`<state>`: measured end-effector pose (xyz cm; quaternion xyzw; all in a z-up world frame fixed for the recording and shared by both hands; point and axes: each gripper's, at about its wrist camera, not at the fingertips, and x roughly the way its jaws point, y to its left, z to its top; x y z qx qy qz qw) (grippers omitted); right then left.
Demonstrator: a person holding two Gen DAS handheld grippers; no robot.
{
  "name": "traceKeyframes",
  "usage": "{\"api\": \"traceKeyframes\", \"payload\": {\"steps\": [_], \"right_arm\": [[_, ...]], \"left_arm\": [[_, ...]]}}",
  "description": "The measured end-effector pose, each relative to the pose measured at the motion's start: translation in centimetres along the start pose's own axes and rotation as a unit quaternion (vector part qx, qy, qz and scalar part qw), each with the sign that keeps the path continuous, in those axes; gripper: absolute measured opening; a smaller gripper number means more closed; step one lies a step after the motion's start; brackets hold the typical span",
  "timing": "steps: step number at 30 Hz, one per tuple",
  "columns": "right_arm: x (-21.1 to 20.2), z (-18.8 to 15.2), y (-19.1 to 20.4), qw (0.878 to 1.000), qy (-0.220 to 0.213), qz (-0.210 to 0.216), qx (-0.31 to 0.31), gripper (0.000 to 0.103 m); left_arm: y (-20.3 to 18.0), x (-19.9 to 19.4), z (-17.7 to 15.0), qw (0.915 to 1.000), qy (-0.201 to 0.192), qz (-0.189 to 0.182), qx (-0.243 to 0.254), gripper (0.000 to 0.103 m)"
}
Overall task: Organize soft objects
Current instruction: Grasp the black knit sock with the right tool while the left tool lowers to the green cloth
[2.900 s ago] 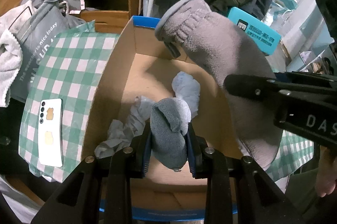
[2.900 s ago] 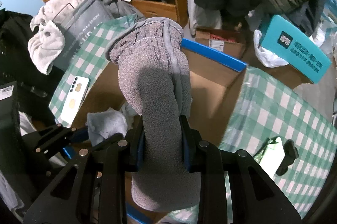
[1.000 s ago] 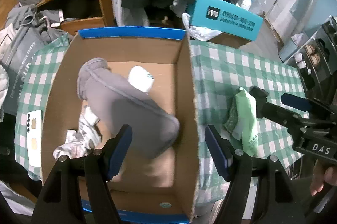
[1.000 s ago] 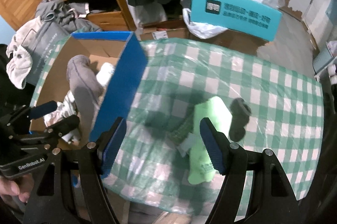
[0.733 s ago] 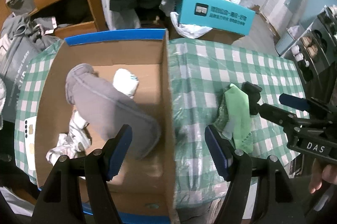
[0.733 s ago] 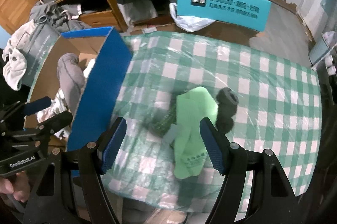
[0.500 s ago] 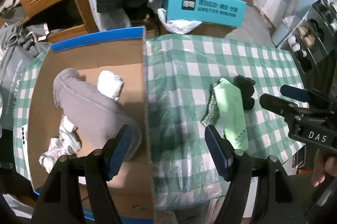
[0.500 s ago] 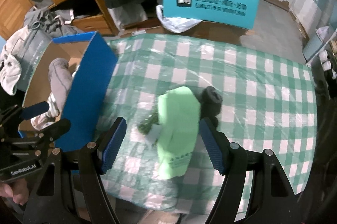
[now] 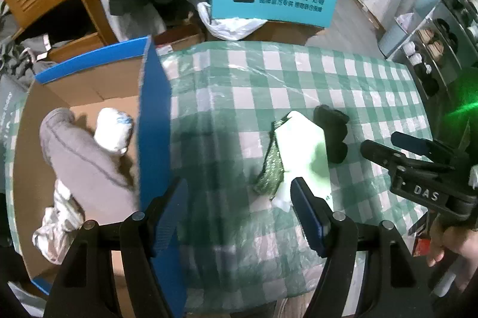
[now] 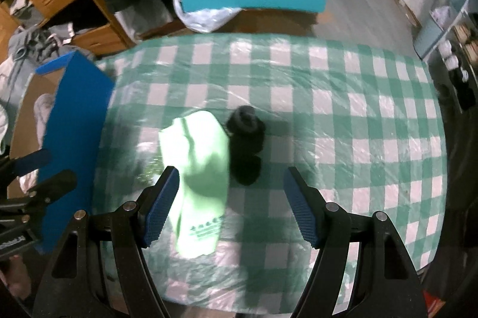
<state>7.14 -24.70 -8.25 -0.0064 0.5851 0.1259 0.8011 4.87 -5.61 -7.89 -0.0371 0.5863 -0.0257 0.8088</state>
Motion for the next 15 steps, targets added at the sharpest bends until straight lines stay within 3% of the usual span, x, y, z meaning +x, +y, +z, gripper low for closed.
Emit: {"api": "traceKeyframes", "payload": {"steps": [15], "right_arm": [[5.5,2.5,-2.2,0.999,0.027,-0.005,0.026,0.072]], "left_arm": [[-1.8,5.5,1.9,0.9987,0.047,-0.009,0.018,0.073]]}}
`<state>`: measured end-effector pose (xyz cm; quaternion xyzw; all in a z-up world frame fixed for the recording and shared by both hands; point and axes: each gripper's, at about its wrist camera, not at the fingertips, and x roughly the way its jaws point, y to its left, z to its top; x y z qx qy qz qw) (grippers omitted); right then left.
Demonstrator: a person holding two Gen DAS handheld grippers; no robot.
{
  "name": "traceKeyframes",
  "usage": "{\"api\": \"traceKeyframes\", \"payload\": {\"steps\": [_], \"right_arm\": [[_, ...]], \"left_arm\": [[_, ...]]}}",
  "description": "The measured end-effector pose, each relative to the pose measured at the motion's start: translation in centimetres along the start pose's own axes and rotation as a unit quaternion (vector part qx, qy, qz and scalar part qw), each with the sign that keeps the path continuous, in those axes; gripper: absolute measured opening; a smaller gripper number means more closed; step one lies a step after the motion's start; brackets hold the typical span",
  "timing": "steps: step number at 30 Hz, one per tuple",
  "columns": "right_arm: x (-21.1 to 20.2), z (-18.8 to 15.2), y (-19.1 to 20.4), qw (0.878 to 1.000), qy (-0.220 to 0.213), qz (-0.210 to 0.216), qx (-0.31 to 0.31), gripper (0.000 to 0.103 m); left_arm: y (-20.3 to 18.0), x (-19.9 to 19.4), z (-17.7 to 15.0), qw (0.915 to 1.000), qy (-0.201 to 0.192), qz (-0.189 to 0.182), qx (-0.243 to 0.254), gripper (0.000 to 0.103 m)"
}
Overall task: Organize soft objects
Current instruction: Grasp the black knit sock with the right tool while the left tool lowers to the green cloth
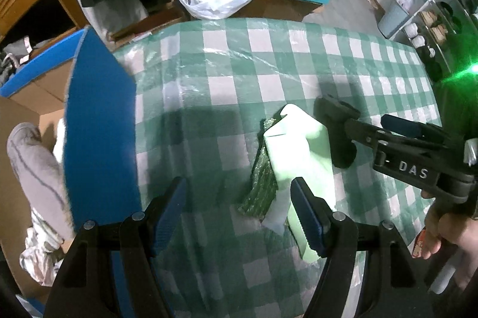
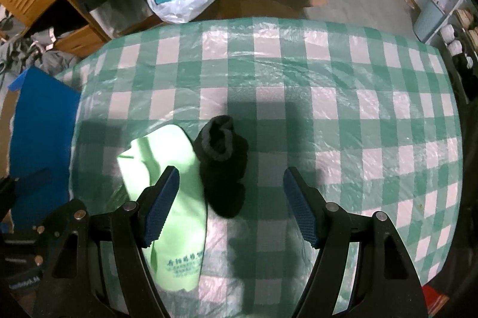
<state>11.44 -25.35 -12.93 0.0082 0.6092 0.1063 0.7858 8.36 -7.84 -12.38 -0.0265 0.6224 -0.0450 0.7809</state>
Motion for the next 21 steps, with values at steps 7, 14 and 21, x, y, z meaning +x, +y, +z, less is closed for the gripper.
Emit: {"api": "traceKeyframes", "payload": {"steps": [7,14,21], "right_arm": [[2.6,1.0,-0.5,1.0,0.018,-0.002,0.005,0.072],[4.5,1.6,0.0,0.999,0.033,-0.001,-0.001,0.071],[5.4,0.9,0.2,0.999,0.054,-0.001,-0.009,0.042]], "left_arm": [[-0.3,2.4,1.2,0.9997,0.023,-0.012,0.001,0.073],[0.4,3.6,1.4,0.9992,0.035,-0.018,-0.006,0.073],[0.6,3.2,1.1,0.9991,0.034,-0.023,-0.009,0.073]]}}
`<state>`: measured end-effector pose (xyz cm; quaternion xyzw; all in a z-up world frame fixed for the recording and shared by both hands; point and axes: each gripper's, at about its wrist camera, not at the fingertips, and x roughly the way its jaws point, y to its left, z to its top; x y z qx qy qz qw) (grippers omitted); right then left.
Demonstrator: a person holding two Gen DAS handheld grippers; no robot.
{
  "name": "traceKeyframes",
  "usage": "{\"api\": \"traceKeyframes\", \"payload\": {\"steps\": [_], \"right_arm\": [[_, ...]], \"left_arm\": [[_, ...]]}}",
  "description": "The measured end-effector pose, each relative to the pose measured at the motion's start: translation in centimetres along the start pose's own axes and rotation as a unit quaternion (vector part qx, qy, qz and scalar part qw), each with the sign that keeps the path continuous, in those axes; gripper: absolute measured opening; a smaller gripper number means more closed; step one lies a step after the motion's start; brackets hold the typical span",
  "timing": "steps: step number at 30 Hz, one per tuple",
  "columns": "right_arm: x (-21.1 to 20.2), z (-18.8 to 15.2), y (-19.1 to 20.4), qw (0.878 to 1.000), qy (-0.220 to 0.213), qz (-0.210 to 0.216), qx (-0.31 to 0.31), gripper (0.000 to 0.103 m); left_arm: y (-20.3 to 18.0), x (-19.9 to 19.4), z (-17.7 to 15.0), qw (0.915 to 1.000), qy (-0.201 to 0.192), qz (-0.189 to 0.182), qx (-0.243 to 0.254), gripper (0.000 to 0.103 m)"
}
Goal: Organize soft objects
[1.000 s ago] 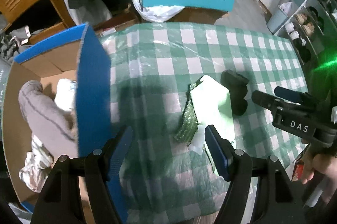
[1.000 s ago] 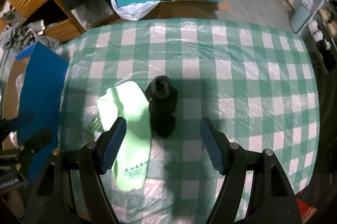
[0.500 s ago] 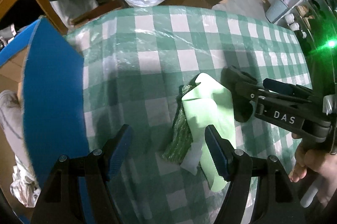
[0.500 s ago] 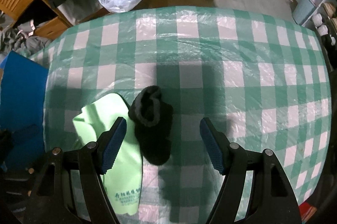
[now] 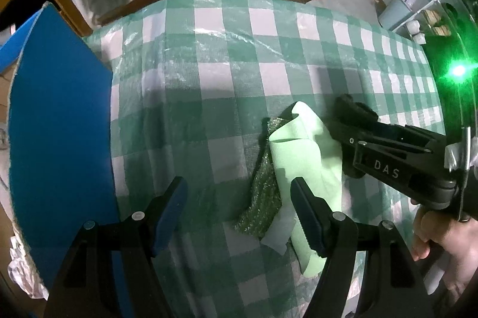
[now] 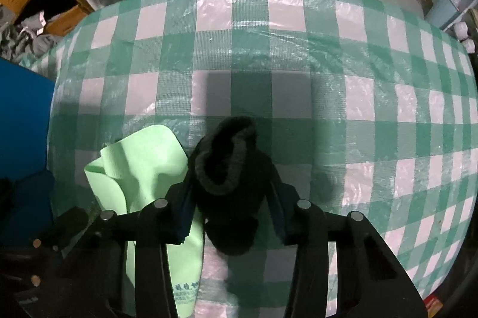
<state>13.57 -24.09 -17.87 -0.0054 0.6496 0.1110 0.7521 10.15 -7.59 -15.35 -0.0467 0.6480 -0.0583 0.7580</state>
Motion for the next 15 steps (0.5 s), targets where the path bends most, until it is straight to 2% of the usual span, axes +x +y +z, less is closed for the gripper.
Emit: {"api": "traceKeyframes", "payload": {"steps": [7,15], "right_arm": [[-1.9,-0.8,-0.7,1.0,-0.019,-0.004,0.013,0.042],[-3.9,-2.6,-1.2,0.999,-0.028,-0.002,0.02,0.042]], "left_arm": [[-0.4,-1.3,-0.8,0.9999,-0.012,-0.002,0.011,0.073],[-1.6,-1.4,-2.9,0.9994,-0.012,-0.021,0.023,0.073]]}}
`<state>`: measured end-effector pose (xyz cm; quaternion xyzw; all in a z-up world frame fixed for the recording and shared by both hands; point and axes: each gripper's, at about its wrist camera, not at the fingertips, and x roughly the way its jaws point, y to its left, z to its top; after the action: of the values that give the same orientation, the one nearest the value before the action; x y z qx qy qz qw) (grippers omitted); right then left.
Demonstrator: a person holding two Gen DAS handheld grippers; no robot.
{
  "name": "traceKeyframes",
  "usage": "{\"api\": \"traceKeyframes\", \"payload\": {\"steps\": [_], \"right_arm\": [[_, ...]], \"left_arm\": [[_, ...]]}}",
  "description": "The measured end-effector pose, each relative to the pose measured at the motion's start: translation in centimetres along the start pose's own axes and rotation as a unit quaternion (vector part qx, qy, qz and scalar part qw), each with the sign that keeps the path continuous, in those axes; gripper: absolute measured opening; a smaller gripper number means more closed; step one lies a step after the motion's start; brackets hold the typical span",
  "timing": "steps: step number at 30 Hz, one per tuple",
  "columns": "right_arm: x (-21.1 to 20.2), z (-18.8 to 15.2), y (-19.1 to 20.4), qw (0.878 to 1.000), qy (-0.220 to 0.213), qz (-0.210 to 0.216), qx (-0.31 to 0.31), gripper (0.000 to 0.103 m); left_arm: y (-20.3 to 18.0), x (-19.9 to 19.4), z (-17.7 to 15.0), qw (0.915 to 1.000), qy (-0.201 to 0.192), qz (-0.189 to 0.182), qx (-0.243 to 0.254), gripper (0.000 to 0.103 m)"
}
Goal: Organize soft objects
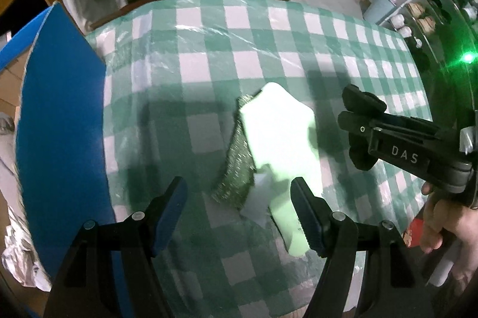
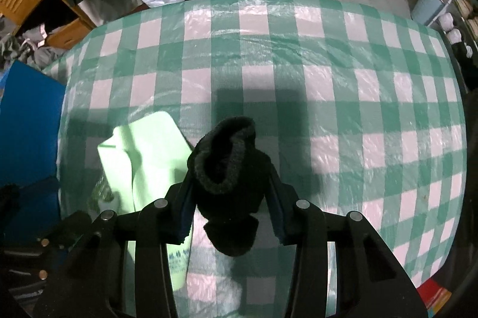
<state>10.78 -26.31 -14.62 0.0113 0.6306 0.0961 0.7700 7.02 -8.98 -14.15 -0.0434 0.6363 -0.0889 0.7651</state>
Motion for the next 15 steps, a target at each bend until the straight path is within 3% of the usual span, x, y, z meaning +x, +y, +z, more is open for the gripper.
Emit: {"api": "traceKeyframes", "payload": {"steps": [8,15], "right_arm": [[-0.9,-2.3,-0.4,1.0,0.002,0.008,0.004,0.042],[-1.2,-2.6,-0.6,1.0,0.003,0.014,0.005,0.042]], "left_arm": [[-1.1,1.0,-1.1,0.9998,0.003,0.003,0.018,0.069],[-1.0,2.5,-1.5,0.9998,0.017,-0.001,0.009,0.054]]}}
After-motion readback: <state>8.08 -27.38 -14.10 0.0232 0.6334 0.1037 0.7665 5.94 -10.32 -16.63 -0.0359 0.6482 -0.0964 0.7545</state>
